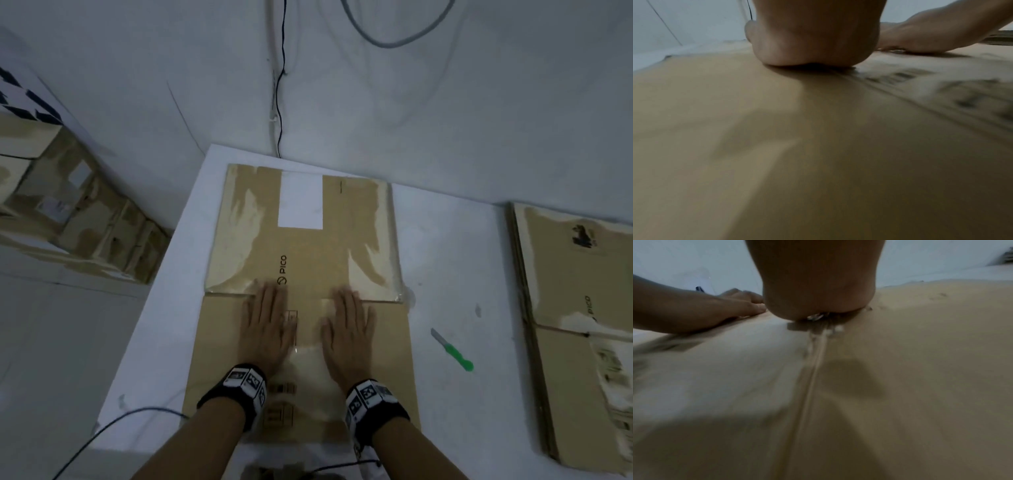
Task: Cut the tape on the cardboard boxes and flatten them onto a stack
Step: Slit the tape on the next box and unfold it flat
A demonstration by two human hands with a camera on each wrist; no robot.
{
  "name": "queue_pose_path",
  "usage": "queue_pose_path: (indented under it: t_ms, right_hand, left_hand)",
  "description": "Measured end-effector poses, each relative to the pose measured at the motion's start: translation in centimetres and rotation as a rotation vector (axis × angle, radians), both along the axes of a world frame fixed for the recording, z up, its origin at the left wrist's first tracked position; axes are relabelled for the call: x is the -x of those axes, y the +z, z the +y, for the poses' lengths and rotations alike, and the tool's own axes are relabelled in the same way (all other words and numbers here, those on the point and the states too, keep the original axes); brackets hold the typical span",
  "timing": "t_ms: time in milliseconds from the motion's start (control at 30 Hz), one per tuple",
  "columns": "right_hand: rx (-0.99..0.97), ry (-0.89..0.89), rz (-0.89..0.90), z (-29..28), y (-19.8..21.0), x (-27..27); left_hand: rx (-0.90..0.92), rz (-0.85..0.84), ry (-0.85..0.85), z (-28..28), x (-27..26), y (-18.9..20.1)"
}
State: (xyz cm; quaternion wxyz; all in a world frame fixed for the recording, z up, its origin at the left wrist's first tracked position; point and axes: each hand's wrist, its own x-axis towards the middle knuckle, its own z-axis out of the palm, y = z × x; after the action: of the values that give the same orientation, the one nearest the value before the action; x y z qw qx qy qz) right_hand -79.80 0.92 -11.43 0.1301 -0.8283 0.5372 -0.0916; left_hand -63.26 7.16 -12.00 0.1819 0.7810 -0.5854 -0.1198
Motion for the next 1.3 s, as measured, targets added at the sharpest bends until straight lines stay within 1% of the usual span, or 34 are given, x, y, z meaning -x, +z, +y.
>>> queue_pose_path:
  t_ms: [67,200,233,333,433,500,567,700,800,900,967,1067,1167,1233,1300]
  right_hand:
    - [-0.01,0.021,-0.007,-3.1,0.0,-1.2]
    - [-0.023,0.037,-0.077,-9.2,-0.4,-3.8]
    - [-0.03,0.038,-0.073,-11.7,-0.9,-5.0]
    - [0.007,0.044,-0.054,-16.1,-1.1,-7.0]
    - [0.031,0.043,-0.027,-20.7,-1.4,-9.1]
    - [0.027,0.04,-0.005,-22.8,-1.5,-10.1]
    - [0.033,0.031,0.023,-23.9,-1.7,-10.5]
    - [0.037,0.01,0.024,-23.9,-2.1,-10.8]
    - [-0.039,0.042,0.012,-24.3,-1.3,-10.5]
    - [-0.137,0.11,-0.026,-24.0,-0.6,-8.6]
    - [-0.14,0.074,-0.04,-22.2,-0.6,-6.3]
    - [-0.07,-0.029,-0.005,-18.1,-0.5,-2.2]
    - [-0.037,-0.134,0.043,-14.2,-0.3,1.2]
    - [-0.035,-0.161,0.08,-12.3,-0.4,2.3]
    - [-0.039,-0.174,0.1,-11.3,-0.7,2.5]
  left_hand:
    - [-0.022,-0.003,-0.02,-2.9,-1.5,0.0]
    - [-0.073,-0.024,-0.037,-8.6,-4.3,0.0]
    - [-0.095,-0.021,-0.049,-10.9,-5.4,-0.3]
    - [-0.079,-0.015,-0.074,-15.3,-7.2,-0.5]
    - [-0.058,-0.012,-0.057,-20.0,-9.1,-0.7]
    - [-0.059,-0.023,-0.051,-22.0,-10.0,-0.7]
    - [-0.055,-0.04,-0.049,-22.9,-10.4,-0.8]
    - [-0.068,-0.056,-0.051,-22.9,-10.4,-1.2]
    - [-0.085,-0.053,-0.054,-23.1,-10.7,-1.0]
    - [-0.093,-0.02,-0.047,-22.1,-10.7,-0.8]
    - [-0.095,0.006,0.003,-19.9,-10.4,-0.7]
    - [-0.114,0.009,0.083,-15.2,-9.6,-0.2]
    - [-0.172,-0.005,0.218,-10.2,-8.5,0.2]
    - [-0.207,-0.031,0.309,-7.4,-7.8,0.3]
    - [-0.234,-0.055,0.33,-5.9,-7.3,0.2]
